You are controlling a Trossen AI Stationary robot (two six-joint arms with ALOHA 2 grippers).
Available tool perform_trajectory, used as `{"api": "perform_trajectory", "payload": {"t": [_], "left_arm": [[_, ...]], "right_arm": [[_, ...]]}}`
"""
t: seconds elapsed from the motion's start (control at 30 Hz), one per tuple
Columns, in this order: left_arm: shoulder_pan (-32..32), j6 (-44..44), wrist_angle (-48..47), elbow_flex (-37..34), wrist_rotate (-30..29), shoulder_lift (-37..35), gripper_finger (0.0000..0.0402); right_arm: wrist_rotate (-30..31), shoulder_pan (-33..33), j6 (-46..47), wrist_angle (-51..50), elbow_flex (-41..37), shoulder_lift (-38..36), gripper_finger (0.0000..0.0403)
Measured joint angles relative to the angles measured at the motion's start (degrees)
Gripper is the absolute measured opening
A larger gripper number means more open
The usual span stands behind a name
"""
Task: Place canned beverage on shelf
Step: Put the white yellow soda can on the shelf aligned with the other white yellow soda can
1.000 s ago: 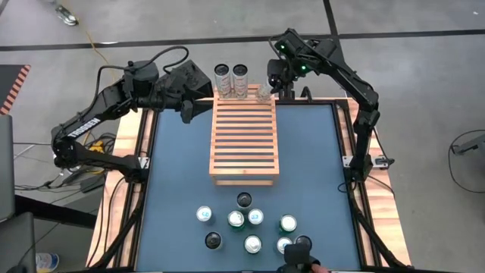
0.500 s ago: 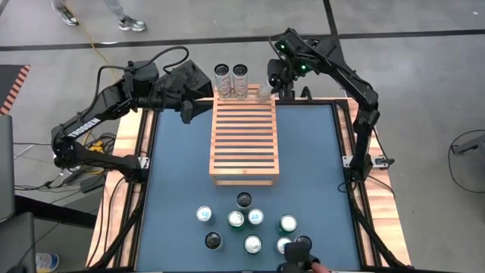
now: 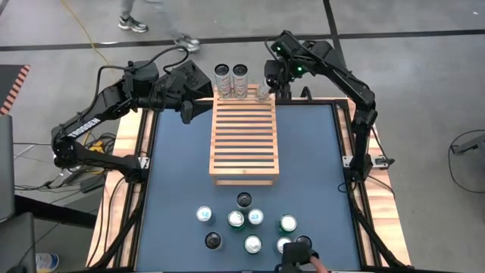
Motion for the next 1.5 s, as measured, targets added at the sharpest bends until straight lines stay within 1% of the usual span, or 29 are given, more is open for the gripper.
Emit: {"api": "perform_trajectory", "payload": {"t": [0.07,0.2,0.4,0.53,0.7,1.17,1.5], "left_arm": [[0.0,0.4,0.0,0.0,0.0,0.0,0.0318],[0.0,0.5,0.0,0.0,0.0,0.0,0.0318],[0.0,1.3,0.0,0.0,0.0,0.0,0.0318],[0.0,1.7,0.0,0.0,0.0,0.0,0.0318],[0.0,2.3,0.0,0.0,0.0,0.0,0.0318],[0.0,2.7,0.0,0.0,-0.1,0.0,0.0318],[0.0,3.1,0.0,0.0,-0.2,0.0,0.0318]], "right_arm": [[-0.1,0.0,0.2,-0.7,-0.1,0.1,0.0261],[-0.1,0.1,0.2,0.0,-0.1,0.1,0.0271],[0.0,0.2,-0.6,2.3,0.0,-0.1,0.0274],[1.3,0.2,-1.9,3.8,0.0,-0.2,0.0275],[1.3,0.0,-2.3,4.1,0.0,-0.2,0.0275],[1.4,-0.7,-3.3,9.2,0.0,-0.2,0.0276],[1.2,-2.4,-3.3,10.4,0.1,-0.1,0.0276]]}}
